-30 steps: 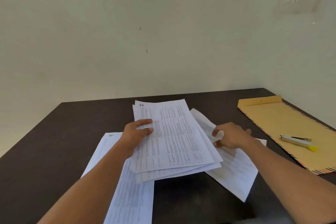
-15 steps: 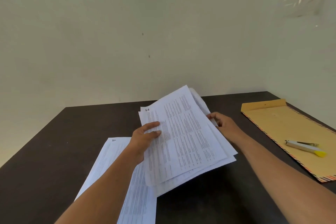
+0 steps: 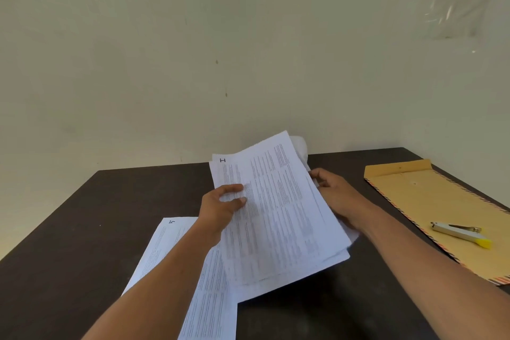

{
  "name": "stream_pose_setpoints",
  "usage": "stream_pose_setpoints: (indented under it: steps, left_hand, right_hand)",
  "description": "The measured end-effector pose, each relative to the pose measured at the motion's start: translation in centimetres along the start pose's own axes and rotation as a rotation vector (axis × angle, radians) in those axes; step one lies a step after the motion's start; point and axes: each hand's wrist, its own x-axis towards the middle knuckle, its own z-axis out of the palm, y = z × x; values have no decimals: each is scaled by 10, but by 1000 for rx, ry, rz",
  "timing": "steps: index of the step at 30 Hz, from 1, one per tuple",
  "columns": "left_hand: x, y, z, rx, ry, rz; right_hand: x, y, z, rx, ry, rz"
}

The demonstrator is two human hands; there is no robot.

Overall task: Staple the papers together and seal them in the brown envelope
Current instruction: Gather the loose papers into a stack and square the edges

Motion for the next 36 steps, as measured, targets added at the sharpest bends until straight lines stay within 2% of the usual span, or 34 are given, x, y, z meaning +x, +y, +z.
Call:
stream_pose_setpoints:
  steps: [8,13,17,22,25,28,30,33,36]
  left_hand:
    - [1,0,-16,89,20,9]
    - [-1,-3,-26,23,77,16]
    - [-2,5,-38,12,95,50]
    - [-2,26,-60,-13,18,73]
    - [-7,32,-83,147,59,94]
    - [-18,29,-112,418,37,46]
    - [-30,20,-127,649,13,-15]
    - [-48,-5,-139,993,53,-60]
    - [-60,-31,-144,1061,73,-83]
  right_hand:
    - [2,-9,10,107,-39,26]
    - [4,-5,36,-15,-63,-55]
    - [11,-9,51,-136,24,-98]
    - [21,-38,63,24,132,-185]
    - [27,-49,77,37,59,-103]
    - [23,-48,98,80,-146,153]
    - [13,-43,117,-26,-242,255]
    - [-3,-35,152,-223,-289,326]
    - [-10,-22,183,-407,-308,380]
